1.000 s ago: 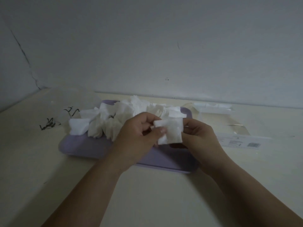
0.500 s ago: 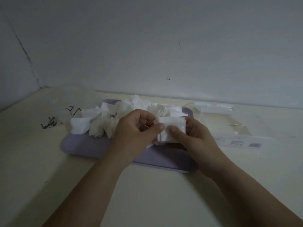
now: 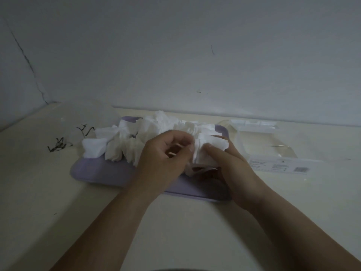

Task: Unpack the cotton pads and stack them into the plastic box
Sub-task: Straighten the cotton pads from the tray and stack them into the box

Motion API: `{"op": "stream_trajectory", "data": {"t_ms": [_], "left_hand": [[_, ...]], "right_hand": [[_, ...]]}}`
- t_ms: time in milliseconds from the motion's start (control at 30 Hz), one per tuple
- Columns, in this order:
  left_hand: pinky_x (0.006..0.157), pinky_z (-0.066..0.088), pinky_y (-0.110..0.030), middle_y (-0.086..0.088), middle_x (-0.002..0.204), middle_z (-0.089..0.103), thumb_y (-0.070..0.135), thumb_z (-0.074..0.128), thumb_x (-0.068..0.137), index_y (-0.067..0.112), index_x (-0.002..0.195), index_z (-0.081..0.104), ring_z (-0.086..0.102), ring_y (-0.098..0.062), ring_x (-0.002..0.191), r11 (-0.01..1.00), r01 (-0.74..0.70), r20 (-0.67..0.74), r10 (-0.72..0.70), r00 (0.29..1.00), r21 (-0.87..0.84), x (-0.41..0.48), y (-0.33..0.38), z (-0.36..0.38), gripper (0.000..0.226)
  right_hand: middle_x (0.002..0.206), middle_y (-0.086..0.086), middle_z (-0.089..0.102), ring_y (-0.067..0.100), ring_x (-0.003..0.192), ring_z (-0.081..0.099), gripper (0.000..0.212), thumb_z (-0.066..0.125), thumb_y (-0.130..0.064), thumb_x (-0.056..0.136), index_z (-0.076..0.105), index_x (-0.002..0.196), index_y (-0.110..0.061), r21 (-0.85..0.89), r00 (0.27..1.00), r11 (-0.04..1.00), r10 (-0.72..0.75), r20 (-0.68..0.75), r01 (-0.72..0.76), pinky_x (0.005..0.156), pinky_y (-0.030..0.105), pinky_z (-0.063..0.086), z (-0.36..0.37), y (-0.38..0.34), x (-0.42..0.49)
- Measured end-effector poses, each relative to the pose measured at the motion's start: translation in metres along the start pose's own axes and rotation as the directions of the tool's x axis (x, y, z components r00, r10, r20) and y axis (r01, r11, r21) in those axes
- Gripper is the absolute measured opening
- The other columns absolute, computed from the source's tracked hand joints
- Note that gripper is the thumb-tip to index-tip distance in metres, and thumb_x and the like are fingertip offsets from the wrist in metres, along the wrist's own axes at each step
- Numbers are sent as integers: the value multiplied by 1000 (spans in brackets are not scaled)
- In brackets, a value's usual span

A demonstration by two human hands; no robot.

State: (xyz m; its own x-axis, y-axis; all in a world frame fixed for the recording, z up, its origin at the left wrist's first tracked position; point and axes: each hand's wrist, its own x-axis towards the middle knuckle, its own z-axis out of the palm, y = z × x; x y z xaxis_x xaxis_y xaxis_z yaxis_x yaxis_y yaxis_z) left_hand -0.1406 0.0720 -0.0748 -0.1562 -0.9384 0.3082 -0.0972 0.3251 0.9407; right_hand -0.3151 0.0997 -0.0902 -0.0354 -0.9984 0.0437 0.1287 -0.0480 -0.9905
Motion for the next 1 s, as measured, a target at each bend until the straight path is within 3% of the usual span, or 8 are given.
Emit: {"op": "stream_trajectory", "data": {"t_ms": [133,200,300,400,500,700,833,1000], "left_hand": [[108,43,-22,10,149,50,12,78,77,26,144,53,48,-8,139,868,-367,160,331,930,336,-5,0,1,72],[119,33,-26,17,164,32,22,76,73,35,154,40,30,-4,152,811,-376,311,254,916,448,-5,3,4,89],[111,47,-35,14,151,50,36,71,74,39,147,43,47,-4,137,706,-393,328,235,915,589,1,9,11,78],[87,56,-32,14,113,71,33,79,76,38,124,60,66,-7,101,753,-301,223,207,953,585,7,20,12,52],[79,54,-24,15,95,72,36,82,81,36,113,68,67,-4,89,793,-269,191,195,962,547,12,31,17,35],[103,49,-27,18,140,58,34,85,78,36,152,44,58,-2,122,811,-250,250,133,959,529,33,43,51,85],[95,54,-32,10,122,69,34,72,89,24,130,67,65,-8,105,790,-322,294,188,937,521,44,42,81,43],[74,56,-31,9,78,72,26,58,93,24,86,76,68,-14,77,782,-235,301,64,952,578,54,32,109,19]], "right_hand": [[129,5,73,24,125,69,37,64,-25,97,60,133,-30,-99,1000,995,-18,-4,18,109,49,53,-1,-7,-3],[126,3,75,23,122,70,40,67,-39,92,59,130,-32,-159,1000,987,13,7,-11,108,53,54,2,-10,-5],[116,3,79,21,110,76,44,69,-48,89,63,126,-26,-212,998,975,68,8,-65,97,51,61,1,-15,-7],[107,13,81,24,97,78,23,67,-19,100,71,119,-7,-96,998,994,62,25,-59,77,35,62,-3,-33,-10],[109,19,80,33,102,78,21,65,-9,99,76,116,0,-7,994,997,72,77,-71,83,38,63,-15,-49,-12],[94,18,80,26,81,77,13,70,-15,93,77,97,-5,-164,919,984,-128,-373,70,66,37,64,-49,-76,-5],[80,-3,71,18,76,66,17,67,-36,87,69,89,-19,-650,772,756,-366,-519,-79,65,36,53,-91,-78,-2],[78,0,68,29,81,68,32,64,-48,89,63,77,-19,-748,801,546,-213,-559,-377,63,33,46,-120,-63,3]]}}
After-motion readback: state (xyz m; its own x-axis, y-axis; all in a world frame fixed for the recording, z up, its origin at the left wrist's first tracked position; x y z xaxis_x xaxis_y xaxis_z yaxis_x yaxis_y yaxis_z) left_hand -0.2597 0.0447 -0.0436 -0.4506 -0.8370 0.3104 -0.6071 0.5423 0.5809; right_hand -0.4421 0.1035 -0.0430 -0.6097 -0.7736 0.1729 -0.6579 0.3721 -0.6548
